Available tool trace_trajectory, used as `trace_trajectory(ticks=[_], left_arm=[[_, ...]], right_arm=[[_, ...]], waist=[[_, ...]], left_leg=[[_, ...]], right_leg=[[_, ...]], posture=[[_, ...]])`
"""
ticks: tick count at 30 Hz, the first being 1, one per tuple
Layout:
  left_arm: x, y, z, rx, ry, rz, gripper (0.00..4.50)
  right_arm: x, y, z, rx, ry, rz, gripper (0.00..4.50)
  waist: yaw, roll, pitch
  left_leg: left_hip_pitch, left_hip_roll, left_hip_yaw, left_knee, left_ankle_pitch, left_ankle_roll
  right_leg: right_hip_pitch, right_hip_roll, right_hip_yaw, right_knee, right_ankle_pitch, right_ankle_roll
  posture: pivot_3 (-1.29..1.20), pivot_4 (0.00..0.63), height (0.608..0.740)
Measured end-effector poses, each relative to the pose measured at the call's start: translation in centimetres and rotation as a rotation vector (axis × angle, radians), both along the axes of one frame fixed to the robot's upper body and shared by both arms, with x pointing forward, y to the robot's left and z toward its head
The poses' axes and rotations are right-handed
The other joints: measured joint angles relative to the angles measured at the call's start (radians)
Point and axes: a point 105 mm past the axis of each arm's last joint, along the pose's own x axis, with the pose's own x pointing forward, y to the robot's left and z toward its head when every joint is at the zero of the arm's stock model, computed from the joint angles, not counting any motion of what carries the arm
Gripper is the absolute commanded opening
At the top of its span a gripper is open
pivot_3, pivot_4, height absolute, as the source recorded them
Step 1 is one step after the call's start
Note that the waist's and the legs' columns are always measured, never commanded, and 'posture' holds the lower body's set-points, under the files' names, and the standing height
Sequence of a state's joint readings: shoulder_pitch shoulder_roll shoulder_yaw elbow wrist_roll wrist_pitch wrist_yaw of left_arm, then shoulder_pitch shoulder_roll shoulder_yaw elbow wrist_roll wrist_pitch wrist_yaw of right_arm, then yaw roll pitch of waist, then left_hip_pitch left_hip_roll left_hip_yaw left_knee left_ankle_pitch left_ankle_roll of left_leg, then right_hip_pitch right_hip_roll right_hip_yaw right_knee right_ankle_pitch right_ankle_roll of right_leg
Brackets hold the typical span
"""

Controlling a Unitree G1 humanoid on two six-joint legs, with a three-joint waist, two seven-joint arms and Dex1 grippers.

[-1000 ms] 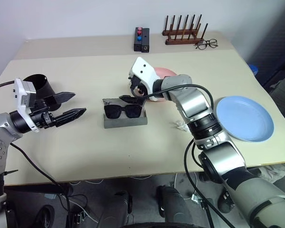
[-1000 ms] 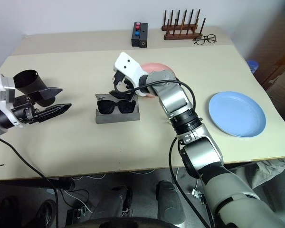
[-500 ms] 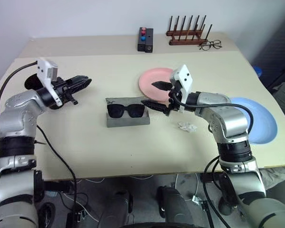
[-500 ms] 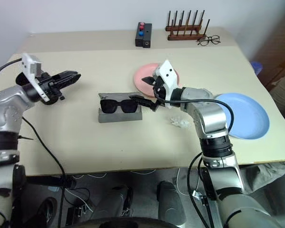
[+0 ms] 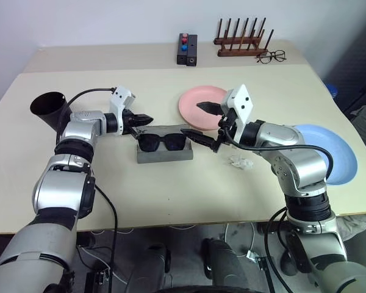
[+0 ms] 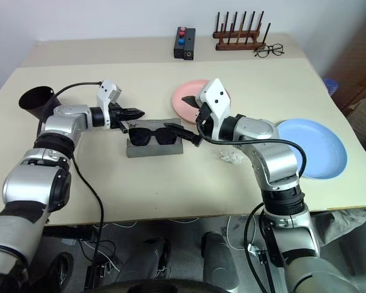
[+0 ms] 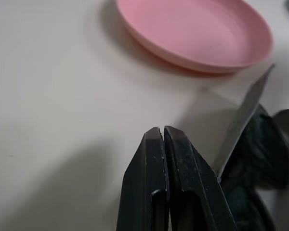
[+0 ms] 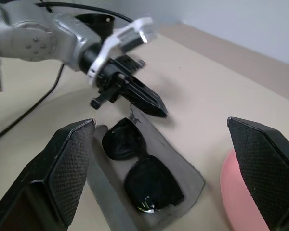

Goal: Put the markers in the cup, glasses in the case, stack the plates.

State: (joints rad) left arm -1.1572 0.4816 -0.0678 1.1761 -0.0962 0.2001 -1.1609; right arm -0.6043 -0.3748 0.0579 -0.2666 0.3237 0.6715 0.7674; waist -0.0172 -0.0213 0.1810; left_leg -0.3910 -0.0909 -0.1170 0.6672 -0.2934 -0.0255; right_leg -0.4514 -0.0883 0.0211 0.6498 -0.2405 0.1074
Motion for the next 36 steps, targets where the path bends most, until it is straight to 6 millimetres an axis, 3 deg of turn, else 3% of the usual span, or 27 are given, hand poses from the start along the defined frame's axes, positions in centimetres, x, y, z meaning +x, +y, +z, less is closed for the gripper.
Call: trace_trajectory(ticks=[11,15,24,27,30,31,34,36], left_arm=[[-2.0,-0.4,-1.0,0.051,0.145,-0.160,0.06],[-2.9,-0.1,-2.4,0.062,0.183,-0.189,0.06],[-3.9,-0.8,-2.1,0.044,0.134,-0.253,0.06],[-2.7,-0.8,0.4,-0.098,0.017,-0.170,0.06],[-2.4,-0.3,5.1,-0.249,-0.134,-0.164,0.88],[-2.9,-0.3,6.3,-0.285,-0.157,-0.194,1.37],[-4.2,-0.3,7.6,-0.322,-0.194,-0.253,2.73],[-5.3,-0.7,7.4,-0.340,-0.178,-0.302,3.69]], right_arm=[[0.1,-0.1,-0.2,-0.008,-0.001,-0.027,4.50],[0.2,-0.3,-0.2,-0.020,-0.005,-0.035,4.50],[0.3,-0.1,-0.5,-0.029,0.002,-0.041,4.50],[0.6,-0.9,-0.7,-0.046,0.010,-0.060,4.50],[1.0,-3.5,-0.3,-0.058,0.034,-0.105,4.50],[1.0,-5.0,-0.3,-0.079,0.039,-0.130,4.50],[0.6,-8.1,-0.7,-0.121,0.087,-0.187,4.50],[0.0,-9.6,-1.5,-0.170,0.123,-0.205,4.50]], waist=[[-0.004,0.000,0.000],[-0.003,0.000,0.000],[-0.002,0.000,0.000],[0.001,0.000,0.000],[0.004,0.000,0.000],[0.004,0.000,0.000],[0.003,0.000,0.000],[0.003,0.000,0.000]], left_leg=[[0.000,0.000,0.000,0.000,0.000,0.000],[0.000,0.000,0.000,0.000,0.000,0.000],[0.000,0.000,0.000,0.000,0.000,0.000],[0.000,0.000,0.000,0.001,0.000,0.000],[-0.001,0.000,0.000,0.001,0.000,0.000],[-0.001,0.000,0.000,0.001,0.000,0.001],[-0.001,0.000,0.000,0.000,-0.001,0.001],[-0.001,0.000,0.000,0.000,-0.001,0.001]], right_leg=[[0.000,0.000,0.000,0.000,0.000,0.000],[0.000,0.000,0.000,0.001,0.000,0.000],[0.000,0.000,0.001,0.001,0.000,0.000],[-0.001,0.000,0.001,0.001,0.000,0.000],[-0.001,-0.001,0.000,0.000,0.000,0.000],[0.000,-0.001,0.000,0.000,0.000,0.000],[0.000,-0.001,0.001,0.000,0.000,0.000],[0.000,-0.001,0.001,0.000,0.000,0.000]], posture=[[0.00,0.150,0.740],[0.00,0.150,0.740],[0.00,0.150,0.740],[0.00,0.150,0.740],[0.00,0.150,0.740],[0.00,0.150,0.740],[0.00,0.150,0.740],[0.00,0.150,0.740]])
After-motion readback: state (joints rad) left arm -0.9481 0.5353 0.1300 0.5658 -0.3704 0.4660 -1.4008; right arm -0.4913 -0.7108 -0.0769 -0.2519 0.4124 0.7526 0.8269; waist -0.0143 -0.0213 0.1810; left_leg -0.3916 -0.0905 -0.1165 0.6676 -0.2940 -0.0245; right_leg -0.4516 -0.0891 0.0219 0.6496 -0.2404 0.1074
